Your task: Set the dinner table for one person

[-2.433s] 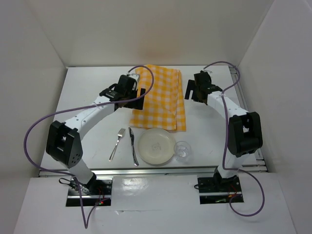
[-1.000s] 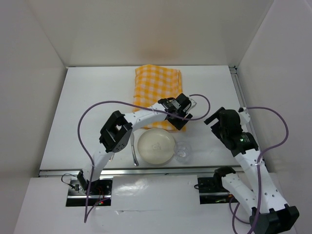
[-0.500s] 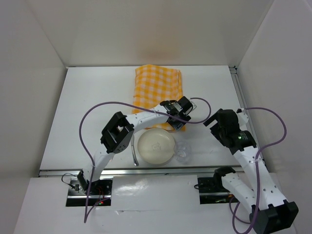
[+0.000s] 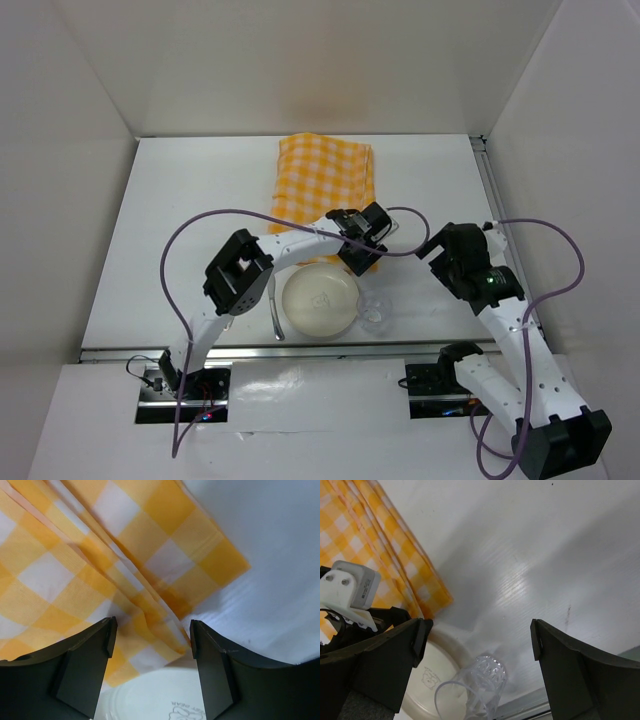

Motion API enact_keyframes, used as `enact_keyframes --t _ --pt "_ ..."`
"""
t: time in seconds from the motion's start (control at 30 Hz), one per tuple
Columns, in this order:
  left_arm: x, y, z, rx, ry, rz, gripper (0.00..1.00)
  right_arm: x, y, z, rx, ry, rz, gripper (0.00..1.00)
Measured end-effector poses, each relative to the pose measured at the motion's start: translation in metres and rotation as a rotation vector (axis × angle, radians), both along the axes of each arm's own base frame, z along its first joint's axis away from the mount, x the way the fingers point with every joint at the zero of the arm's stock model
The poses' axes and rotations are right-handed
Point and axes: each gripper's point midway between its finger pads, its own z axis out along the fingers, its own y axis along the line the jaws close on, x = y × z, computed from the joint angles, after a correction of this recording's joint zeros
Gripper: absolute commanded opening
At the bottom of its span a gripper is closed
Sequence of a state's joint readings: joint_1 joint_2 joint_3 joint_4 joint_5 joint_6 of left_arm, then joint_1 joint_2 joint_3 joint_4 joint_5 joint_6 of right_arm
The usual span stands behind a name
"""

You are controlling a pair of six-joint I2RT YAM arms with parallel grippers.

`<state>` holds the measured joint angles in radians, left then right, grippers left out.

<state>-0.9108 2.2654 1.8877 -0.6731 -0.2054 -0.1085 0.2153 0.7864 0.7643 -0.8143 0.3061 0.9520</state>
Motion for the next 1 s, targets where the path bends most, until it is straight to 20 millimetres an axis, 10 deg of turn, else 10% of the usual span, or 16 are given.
enact_keyframes --t 0.47,0.87,1.0 --pt "-0.012 0.011 -0.002 0.016 0.029 -0.007 0.69 0.003 0.005 -0.003 0.014 0.007 0.023 1.0" --pt "0.001 0.011 0.012 0.028 -0.03 0.016 0.0 0.008 0.008 0.0 0.017 -0.016 0.037 1.0" --pt "0.008 0.005 0.028 0.006 -0.058 0.023 0.0 0.013 0.013 -0.001 0.014 -0.019 0.081 1.0"
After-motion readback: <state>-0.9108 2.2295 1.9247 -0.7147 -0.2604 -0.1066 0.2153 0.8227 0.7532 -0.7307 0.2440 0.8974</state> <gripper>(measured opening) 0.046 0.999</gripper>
